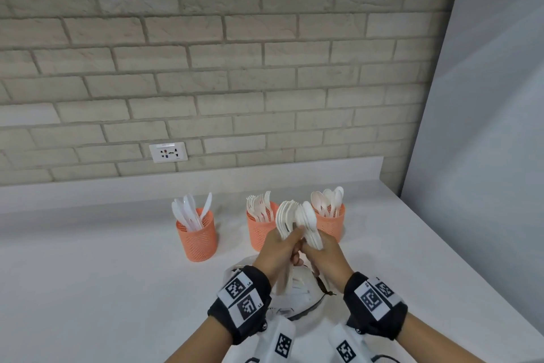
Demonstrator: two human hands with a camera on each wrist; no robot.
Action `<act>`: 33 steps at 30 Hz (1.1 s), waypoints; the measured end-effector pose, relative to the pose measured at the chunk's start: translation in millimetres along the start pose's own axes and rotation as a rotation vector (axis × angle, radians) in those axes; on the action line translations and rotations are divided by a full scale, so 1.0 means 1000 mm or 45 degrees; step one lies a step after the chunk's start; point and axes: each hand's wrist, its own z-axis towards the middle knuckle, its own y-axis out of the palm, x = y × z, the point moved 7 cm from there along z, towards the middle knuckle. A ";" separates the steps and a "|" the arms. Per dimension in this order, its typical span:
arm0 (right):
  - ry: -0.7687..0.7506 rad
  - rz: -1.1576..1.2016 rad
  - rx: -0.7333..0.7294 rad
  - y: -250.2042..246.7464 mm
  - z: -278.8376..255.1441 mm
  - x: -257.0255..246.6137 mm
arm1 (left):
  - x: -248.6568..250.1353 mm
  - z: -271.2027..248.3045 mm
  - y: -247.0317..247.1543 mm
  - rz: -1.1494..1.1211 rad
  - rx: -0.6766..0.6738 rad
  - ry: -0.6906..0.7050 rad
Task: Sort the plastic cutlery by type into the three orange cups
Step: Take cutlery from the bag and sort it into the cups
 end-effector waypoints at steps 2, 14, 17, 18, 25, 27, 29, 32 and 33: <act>0.088 0.038 0.041 -0.012 0.004 0.005 | 0.003 0.003 0.006 0.080 -0.119 -0.021; 0.173 0.285 0.373 -0.082 0.048 0.001 | 0.065 0.090 -0.084 -0.120 0.607 0.270; 0.161 0.333 0.417 -0.090 0.059 0.004 | 0.067 0.109 -0.092 -0.091 0.682 0.339; 0.162 0.355 0.441 -0.093 0.062 0.006 | 0.064 0.115 -0.093 -0.080 0.692 0.340; 0.128 0.388 0.572 -0.109 0.072 0.018 | 0.022 0.145 -0.086 -0.003 0.648 0.255; 0.121 0.375 0.604 -0.114 0.076 0.021 | 0.012 0.150 -0.081 0.012 0.605 0.236; 0.113 0.377 0.627 -0.117 0.082 0.024 | 0.007 0.152 -0.077 0.066 0.579 0.221; 0.098 0.388 0.654 -0.119 0.091 0.029 | 0.000 0.156 -0.076 0.108 0.556 0.215; 0.095 0.394 0.661 -0.119 0.094 0.030 | -0.002 0.157 -0.077 0.129 0.557 0.230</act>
